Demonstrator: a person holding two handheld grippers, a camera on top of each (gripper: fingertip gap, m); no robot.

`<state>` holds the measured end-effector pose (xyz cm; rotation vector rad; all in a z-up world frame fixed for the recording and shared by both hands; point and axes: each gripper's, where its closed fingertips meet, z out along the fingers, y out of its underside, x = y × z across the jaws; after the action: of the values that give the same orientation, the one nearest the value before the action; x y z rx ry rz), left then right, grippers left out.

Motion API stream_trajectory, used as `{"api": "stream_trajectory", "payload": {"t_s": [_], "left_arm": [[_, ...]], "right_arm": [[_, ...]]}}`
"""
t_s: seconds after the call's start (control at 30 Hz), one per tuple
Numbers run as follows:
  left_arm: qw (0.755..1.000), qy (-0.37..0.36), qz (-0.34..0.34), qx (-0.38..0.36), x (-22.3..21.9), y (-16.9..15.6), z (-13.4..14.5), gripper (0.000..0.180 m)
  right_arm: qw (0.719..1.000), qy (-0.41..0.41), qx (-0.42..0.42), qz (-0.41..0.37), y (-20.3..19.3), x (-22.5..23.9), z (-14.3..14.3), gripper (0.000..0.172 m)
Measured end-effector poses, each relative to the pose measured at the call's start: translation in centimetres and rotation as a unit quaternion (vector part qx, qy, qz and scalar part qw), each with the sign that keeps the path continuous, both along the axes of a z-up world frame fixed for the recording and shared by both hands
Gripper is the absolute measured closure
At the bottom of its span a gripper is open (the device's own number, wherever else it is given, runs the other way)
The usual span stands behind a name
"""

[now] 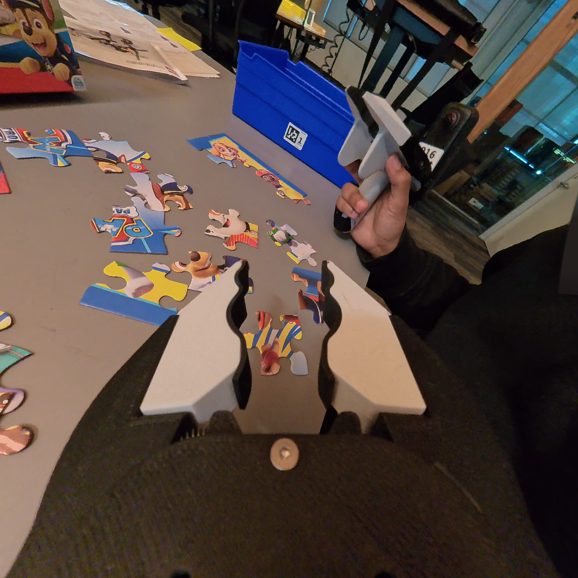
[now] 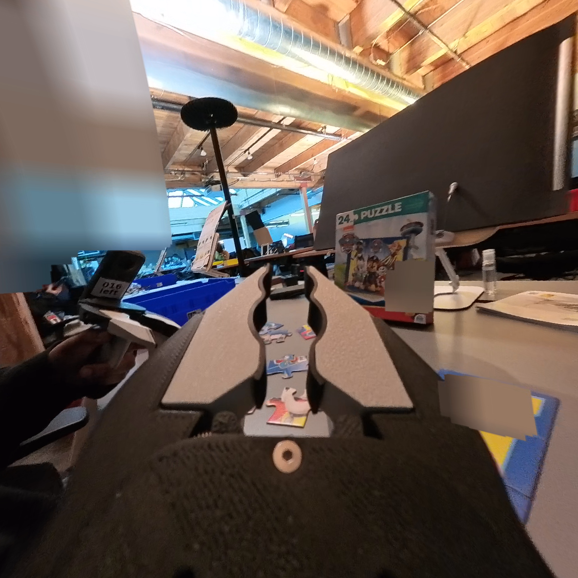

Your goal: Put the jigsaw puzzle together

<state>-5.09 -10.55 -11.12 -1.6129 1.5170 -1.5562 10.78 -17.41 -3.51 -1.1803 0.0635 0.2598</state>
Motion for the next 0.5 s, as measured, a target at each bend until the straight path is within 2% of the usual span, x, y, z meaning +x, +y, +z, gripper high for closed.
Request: {"api": "stream_trajectory", "payload": {"t_s": [0.23, 0.43, 0.5], "left_arm": [[1.000, 0.003, -0.002, 0.002, 0.0, -0.1, -0.2, 0.136], [1.000, 0.000, 0.001, 0.000, -0.1, 0.1, 0.0, 0.136], [1.000, 0.001, 0.001, 0.000, -0.1, 0.1, -0.1, 0.136]], "right_arm": [[0.997, -0.062, -0.056, 0.007, 1.8, -2.0, -1.3, 0.145], [0.993, -0.103, -0.053, -0.018, 1.7, -2.5, -1.1, 0.149], [0.992, -0.114, -0.034, -0.033, 0.8, -2.4, -0.3, 0.158]]}}
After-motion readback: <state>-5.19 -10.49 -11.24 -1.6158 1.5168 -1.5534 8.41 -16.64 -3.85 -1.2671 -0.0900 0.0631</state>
